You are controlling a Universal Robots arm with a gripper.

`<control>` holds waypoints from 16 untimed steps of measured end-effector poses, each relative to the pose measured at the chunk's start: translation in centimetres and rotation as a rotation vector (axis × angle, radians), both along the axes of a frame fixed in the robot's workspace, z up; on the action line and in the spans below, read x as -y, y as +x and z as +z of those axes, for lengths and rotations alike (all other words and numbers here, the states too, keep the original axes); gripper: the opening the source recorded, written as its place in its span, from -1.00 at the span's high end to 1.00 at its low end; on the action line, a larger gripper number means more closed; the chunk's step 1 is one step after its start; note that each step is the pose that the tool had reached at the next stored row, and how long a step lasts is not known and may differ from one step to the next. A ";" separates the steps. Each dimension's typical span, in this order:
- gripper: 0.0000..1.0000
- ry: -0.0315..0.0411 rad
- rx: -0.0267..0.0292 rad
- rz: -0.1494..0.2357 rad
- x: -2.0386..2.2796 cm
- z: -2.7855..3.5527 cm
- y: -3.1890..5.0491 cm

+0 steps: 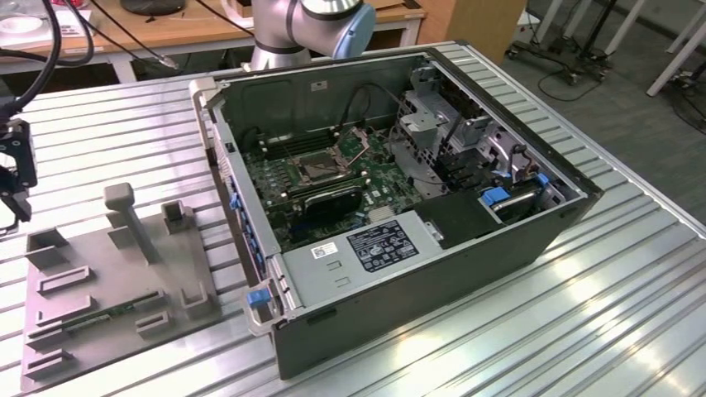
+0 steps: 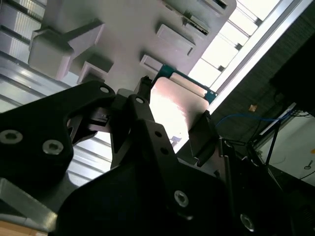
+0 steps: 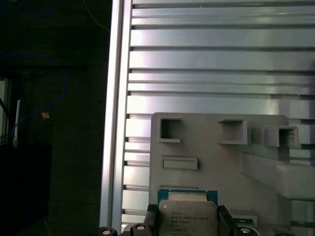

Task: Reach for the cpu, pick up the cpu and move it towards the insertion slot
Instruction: 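Pick up the cpu and move it towards the insertion slot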

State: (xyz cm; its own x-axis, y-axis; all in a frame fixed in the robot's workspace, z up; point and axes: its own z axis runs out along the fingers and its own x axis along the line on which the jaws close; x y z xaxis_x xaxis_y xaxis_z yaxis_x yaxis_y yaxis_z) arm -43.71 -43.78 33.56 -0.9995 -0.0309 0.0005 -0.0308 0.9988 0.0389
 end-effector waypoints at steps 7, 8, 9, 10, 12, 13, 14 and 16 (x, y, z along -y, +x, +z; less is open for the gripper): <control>-0.09 0.0000 0.0000 0.000 0.00 0.97 0.03; -0.09 0.0000 0.0000 0.000 0.01 1.18 0.02; -0.09 0.0000 -0.0001 0.000 0.00 1.41 0.03; -0.09 0.0000 -0.0001 0.000 0.00 1.60 0.03; -0.09 0.0001 0.0001 0.000 0.01 1.93 0.03; -0.09 0.0000 0.0000 0.000 0.00 2.03 0.03; -0.09 0.0001 0.0001 0.000 0.01 2.06 0.03; -0.09 0.0001 0.0002 0.000 0.01 2.07 0.07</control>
State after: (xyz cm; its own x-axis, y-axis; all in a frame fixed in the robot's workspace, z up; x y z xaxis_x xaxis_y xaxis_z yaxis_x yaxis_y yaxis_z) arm -43.64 -43.79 35.63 -0.9995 -0.0310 0.0004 -0.0309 0.9988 0.0390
